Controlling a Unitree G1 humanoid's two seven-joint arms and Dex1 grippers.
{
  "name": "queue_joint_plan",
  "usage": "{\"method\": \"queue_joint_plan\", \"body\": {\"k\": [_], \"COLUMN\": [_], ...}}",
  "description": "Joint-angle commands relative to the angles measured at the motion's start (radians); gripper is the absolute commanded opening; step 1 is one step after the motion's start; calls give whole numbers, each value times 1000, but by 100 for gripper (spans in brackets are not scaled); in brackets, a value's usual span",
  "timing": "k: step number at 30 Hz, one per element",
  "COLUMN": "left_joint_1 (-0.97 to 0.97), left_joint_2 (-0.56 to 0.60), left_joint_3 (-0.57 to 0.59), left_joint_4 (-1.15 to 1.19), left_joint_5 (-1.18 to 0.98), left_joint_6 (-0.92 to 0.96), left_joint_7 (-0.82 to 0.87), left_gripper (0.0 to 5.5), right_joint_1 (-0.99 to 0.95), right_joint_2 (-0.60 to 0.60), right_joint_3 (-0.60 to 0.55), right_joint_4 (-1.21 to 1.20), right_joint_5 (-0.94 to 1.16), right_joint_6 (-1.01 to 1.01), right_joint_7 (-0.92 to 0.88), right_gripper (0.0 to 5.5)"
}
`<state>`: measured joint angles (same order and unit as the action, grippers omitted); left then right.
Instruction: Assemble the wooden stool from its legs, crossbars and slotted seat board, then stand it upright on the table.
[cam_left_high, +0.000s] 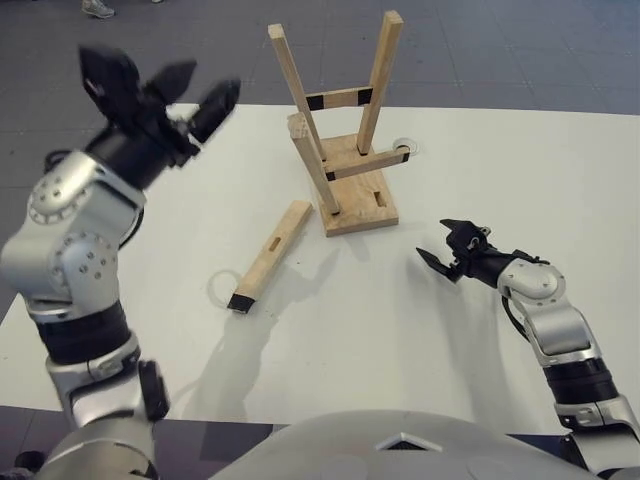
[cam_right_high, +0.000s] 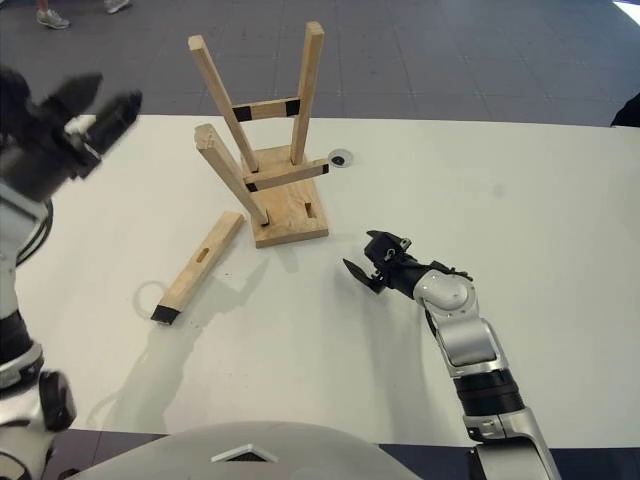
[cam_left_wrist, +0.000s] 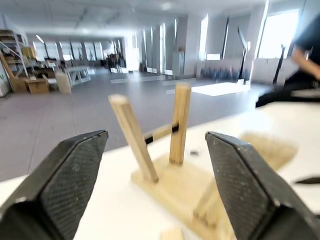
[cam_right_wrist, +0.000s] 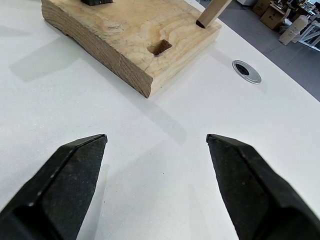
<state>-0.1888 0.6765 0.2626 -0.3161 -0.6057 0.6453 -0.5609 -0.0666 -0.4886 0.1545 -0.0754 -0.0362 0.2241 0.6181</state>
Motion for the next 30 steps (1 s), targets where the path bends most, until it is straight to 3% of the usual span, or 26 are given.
{"method": "queue_joint_plan", "body": {"k": [1, 6, 12, 15, 21, 30], "left_joint_1": [202, 251, 301, 316, 315, 307], "left_joint_2": [76, 41, 22, 77, 16, 19], "left_joint_3": [-86, -156, -238, -306, -322, -335], "left_joint_4": [-49, -152, -263, -235, -236, -140], "left_joint_5": [113, 160, 140, 232, 273, 325], "left_joint_6": [52, 236, 383, 362, 318, 275], "left_joint_7": [-4, 119, 145, 159, 175, 163], "left_gripper": [363, 363, 363, 363, 363, 363], "right_joint_1": [-10, -4, -11, -12, -4, 3], "right_joint_2": [-15, -15, -11, -9, -12, -8], "right_joint_3": [-17, -14, -6, -5, -3, -6], "right_joint_4": [-12, -19, -14, -16, -19, -33], "right_joint_5": [5, 3, -5, -3, -2, 1], "right_joint_6": [17, 24, 24, 28, 34, 45], "right_joint_7": [1, 10, 10, 10, 15, 11], "right_gripper": [369, 369, 369, 369, 369, 369]}}
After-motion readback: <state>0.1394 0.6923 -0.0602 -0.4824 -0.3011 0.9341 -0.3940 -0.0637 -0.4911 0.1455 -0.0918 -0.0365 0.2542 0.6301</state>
